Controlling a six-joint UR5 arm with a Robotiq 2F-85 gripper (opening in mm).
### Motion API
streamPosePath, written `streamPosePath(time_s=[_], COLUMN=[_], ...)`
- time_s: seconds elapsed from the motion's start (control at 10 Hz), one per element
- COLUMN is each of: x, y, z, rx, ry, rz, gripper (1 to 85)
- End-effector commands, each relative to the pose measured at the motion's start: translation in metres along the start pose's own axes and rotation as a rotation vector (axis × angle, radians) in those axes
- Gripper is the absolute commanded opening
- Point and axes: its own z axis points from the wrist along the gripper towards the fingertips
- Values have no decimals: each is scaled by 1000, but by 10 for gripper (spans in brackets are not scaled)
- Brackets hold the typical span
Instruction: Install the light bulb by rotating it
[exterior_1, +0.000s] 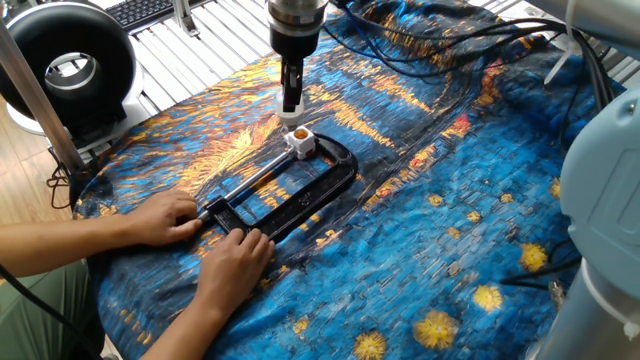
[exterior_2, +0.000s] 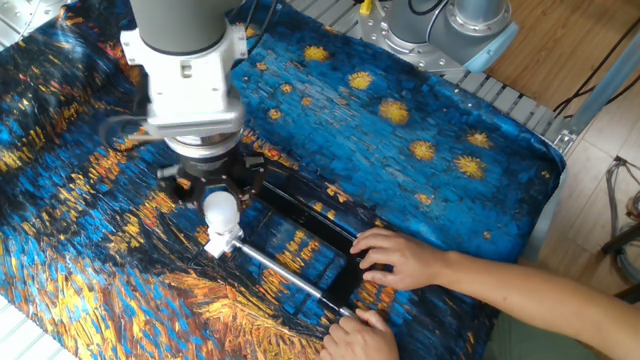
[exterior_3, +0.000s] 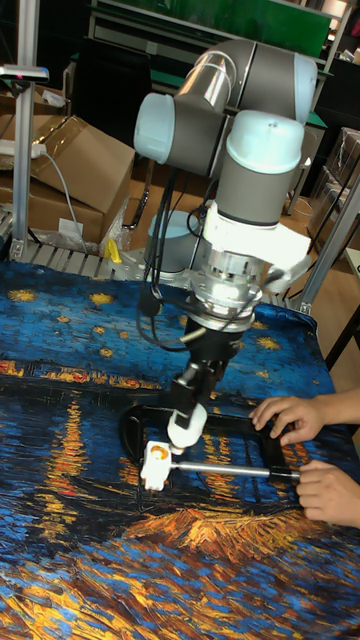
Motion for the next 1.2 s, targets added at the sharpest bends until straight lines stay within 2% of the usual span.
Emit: streamPosePath(time_s=[0.0, 0.2, 0.5, 0.7, 1.1], x=[-10, -9, 6, 14, 26], y=[-5, -7, -7, -4, 10], z=[-2, -1, 4, 4, 7], rx=[27, 36, 40, 30, -19], ry=[-39, -53, -42, -35, -28], rz=[-277, -353, -379, -384, -376], gripper=[10, 10, 10, 10, 10])
